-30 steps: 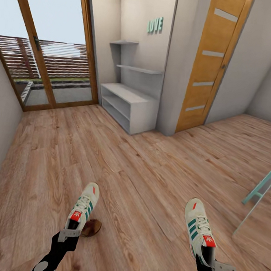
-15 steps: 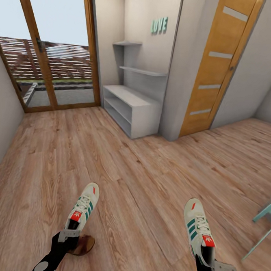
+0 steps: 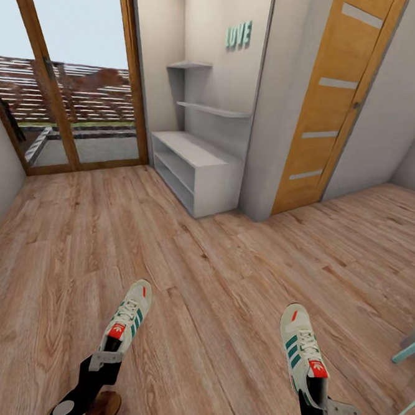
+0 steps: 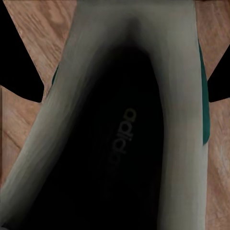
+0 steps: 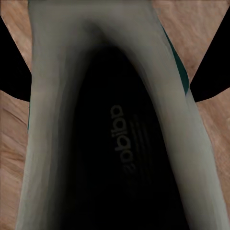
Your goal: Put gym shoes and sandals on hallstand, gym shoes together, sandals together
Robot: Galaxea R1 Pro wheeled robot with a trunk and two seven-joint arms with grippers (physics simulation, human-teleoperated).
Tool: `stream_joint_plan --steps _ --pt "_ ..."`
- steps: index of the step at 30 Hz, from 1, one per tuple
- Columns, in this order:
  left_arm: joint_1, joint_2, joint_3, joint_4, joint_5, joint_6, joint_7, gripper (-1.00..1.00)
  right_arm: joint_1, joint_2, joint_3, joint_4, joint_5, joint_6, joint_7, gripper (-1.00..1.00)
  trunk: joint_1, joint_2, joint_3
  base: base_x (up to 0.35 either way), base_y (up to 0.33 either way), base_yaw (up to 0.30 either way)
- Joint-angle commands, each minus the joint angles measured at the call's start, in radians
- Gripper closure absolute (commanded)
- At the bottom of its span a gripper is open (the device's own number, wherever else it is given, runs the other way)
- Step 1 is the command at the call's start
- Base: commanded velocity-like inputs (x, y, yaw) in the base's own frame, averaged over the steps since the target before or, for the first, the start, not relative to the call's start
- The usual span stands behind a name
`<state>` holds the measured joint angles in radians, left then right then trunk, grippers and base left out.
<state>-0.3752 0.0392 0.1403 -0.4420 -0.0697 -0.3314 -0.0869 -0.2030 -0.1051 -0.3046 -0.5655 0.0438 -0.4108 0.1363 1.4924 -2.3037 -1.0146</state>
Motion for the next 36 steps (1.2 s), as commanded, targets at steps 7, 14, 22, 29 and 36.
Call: stream_joint_plan --steps 7,14,22,29,36 --pt "-0.001 -0.001 0.009 0.0 -0.007 -0.003 -0.008 1.0 -0.001 0.001 -0.007 0.001 0.004 -0.003 0.009 1.0 0.0 0.0 -0.001 0.266 -0.23 0.052" --pt "-0.001 -0.002 0.009 0.0 -0.007 -0.003 -0.008 1.0 -0.001 0.001 -0.007 0.001 0.004 -0.003 0.009 1.0 0.0 0.0 -0.001 0.214 -0.25 0.16" --pt "-0.001 -0.001 0.009 -0.001 -0.007 -0.014 -0.009 1.0 -0.001 0.001 -0.007 0.001 0.004 -0.003 0.009 1.0 0.0 0.0 -0.001 0.172 -0.252 0.086" --pt "-0.001 -0.001 0.009 -0.001 -0.007 -0.026 -0.009 1.0 -0.001 0.001 -0.007 0.001 0.004 -0.003 0.009 1.0 0.0 0.0 -0.001 0.277 -0.208 0.003" --pt "-0.001 -0.001 0.009 0.0 -0.007 -0.026 -0.01 1.0 -0.001 0.001 -0.007 0.001 0.003 -0.003 0.009 1.0 0.0 0.0 -0.001 0.143 -0.093 0.062"
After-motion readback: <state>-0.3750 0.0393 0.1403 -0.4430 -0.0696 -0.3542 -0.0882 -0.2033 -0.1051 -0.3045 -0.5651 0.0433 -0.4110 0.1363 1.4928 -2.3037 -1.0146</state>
